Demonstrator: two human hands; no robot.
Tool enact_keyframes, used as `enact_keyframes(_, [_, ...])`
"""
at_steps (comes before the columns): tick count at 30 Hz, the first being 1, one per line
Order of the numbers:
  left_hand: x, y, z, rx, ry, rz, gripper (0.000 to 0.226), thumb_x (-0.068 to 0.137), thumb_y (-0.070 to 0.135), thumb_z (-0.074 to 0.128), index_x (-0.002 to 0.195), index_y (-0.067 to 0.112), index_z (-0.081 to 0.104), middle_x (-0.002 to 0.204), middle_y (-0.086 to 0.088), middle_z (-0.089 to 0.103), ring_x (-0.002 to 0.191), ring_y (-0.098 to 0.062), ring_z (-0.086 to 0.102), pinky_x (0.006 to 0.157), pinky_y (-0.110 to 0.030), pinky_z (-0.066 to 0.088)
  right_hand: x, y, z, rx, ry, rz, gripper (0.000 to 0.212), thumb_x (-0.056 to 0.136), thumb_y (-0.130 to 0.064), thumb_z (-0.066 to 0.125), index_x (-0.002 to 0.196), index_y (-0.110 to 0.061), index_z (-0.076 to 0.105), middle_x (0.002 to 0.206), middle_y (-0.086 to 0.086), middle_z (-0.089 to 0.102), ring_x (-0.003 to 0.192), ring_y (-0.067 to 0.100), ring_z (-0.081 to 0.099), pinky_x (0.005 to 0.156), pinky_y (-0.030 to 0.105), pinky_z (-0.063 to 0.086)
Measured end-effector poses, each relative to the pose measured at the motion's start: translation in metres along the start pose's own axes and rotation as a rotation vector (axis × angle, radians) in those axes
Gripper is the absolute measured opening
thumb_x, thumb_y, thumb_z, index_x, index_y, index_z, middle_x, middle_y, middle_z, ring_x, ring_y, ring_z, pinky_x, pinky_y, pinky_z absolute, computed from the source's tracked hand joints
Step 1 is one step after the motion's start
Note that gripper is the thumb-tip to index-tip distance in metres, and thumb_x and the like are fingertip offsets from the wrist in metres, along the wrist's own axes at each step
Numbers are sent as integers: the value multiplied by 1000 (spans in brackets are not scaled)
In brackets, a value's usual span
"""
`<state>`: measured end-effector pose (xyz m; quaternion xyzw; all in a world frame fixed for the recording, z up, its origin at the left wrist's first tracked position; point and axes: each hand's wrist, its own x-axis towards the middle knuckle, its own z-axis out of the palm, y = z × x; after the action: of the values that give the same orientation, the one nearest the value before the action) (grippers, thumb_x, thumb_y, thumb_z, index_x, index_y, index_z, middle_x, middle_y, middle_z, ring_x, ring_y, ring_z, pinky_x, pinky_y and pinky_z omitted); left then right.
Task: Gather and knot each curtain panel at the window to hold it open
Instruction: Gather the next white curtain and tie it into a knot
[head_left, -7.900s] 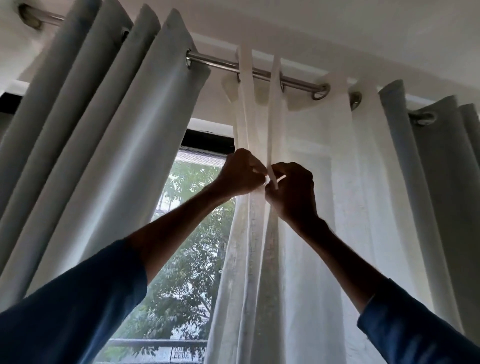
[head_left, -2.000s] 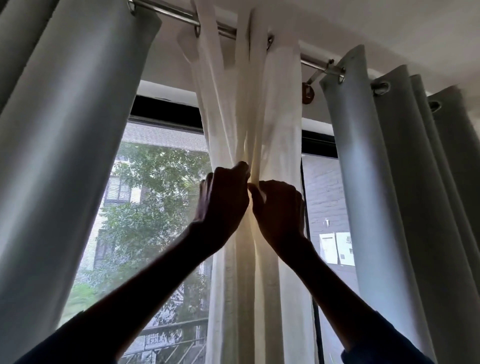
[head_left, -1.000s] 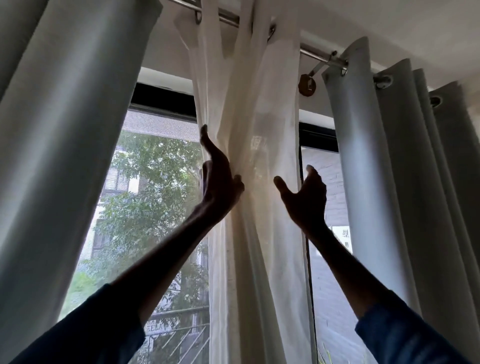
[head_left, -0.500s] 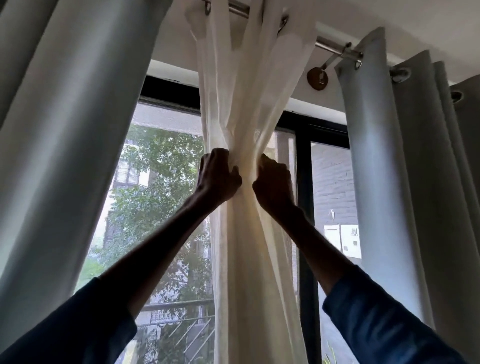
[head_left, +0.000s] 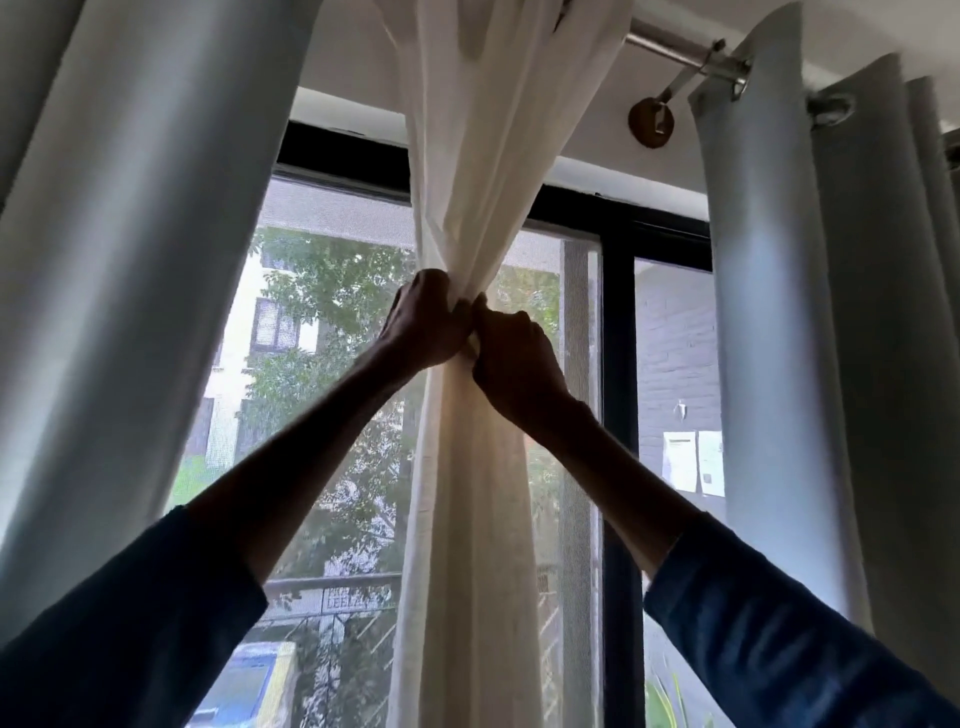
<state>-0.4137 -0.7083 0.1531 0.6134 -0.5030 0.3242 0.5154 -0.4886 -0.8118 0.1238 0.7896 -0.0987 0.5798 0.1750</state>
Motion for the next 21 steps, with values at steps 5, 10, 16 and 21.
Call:
enact_keyframes(5, [10,4,11,-249,-47,-90,48,92,49,59,82,2,66,81,-10,69,73,-26,66,65,-37,53,-28,8,-8,123,-21,-127,24,90,-5,53,113,-3,63,74,8,69,59,23,64,52,27,46])
enact_keyframes(10, [10,7,19,-133,-124,-146,34,81,26,71,103,9,51,92,-5,53,83,-20,54,63,-27,46,-47,25,-21,551,-145,-20,37,97,-7,62,133,-12,64,138,-11,57,129,-3,52,108,12,38])
enact_keyframes(16, [8,15,16,-259,-212,-110,41,78,17,66,110,0,47,102,-12,55,89,-27,57,66,-41,56,-35,64,-38,725,-80,299,33,94,-29,68,124,-17,70,133,-3,66,120,0,61,103,24,49])
enact_keyframes(21, [8,15,7,-406,-316,-77,45,84,14,71,122,-2,53,109,-11,64,97,-21,66,67,-24,62,-17,59,-37,1119,-261,601,67,84,-39,72,141,-12,50,144,3,54,138,11,40,117,42,28])
